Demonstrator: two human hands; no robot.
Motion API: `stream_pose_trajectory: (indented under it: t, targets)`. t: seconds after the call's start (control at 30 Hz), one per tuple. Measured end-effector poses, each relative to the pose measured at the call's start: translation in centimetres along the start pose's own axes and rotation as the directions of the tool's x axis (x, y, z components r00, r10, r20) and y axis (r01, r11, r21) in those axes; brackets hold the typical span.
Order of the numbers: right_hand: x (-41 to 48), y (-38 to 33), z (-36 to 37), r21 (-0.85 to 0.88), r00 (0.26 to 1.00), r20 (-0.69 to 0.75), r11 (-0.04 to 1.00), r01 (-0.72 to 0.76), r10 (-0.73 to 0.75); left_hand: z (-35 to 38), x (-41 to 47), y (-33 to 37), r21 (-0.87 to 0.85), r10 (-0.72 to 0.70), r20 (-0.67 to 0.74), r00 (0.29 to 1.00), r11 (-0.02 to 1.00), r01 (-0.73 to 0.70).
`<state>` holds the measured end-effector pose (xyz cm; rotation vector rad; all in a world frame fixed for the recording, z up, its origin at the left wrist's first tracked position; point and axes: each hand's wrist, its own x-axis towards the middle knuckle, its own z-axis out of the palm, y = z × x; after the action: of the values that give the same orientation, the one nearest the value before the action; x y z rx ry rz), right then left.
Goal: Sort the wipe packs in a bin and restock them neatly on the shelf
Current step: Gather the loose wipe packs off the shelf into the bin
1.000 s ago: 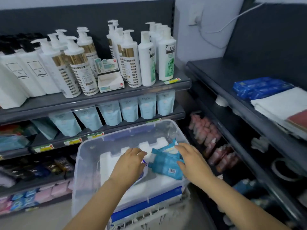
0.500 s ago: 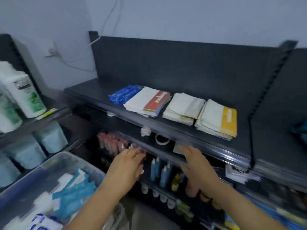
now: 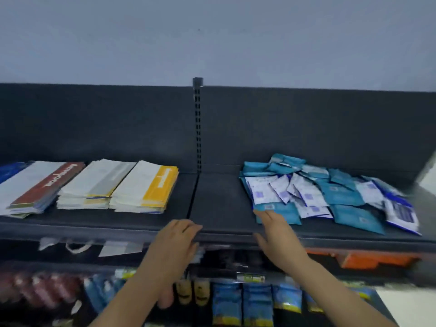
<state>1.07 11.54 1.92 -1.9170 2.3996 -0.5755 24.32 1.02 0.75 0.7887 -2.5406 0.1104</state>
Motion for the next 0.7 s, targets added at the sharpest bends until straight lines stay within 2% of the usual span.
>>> stream_pose_trajectory:
  t: [0.13, 0.3, 0.47, 0.7]
  targets:
    - [-0.4, 6.8, -1.7, -0.018, 0.998, -0.010, 0.998, -0.068, 0.067, 2.8, 4.5, 5.4, -0.073, -0.010, 0.070, 0.997, 0.997, 0.015]
    - [-0.5, 12.5, -3.2, -0.026, 0.992, -0.020, 0.991, -0.129, 0.128, 5.4, 9.2, 8.9, -0.137, -0.011, 0.153, 0.988, 0.990, 0.032]
    - [0.5, 16.3, -3.2, -0.019, 0.978, -0.040, 0.978, -0.208, 0.207, 8.1, 13.6, 10.1, -0.184, 0.030, 0.202, 0.979, 0.983, 0.008]
    - [5.1, 19.1, -2.5, -0.077, 0.957, 0.025, 0.955, -0.285, 0.288, 12.8, 19.7, 8.6, -0.102, 0.084, 0.228, 0.970, 0.993, -0.062]
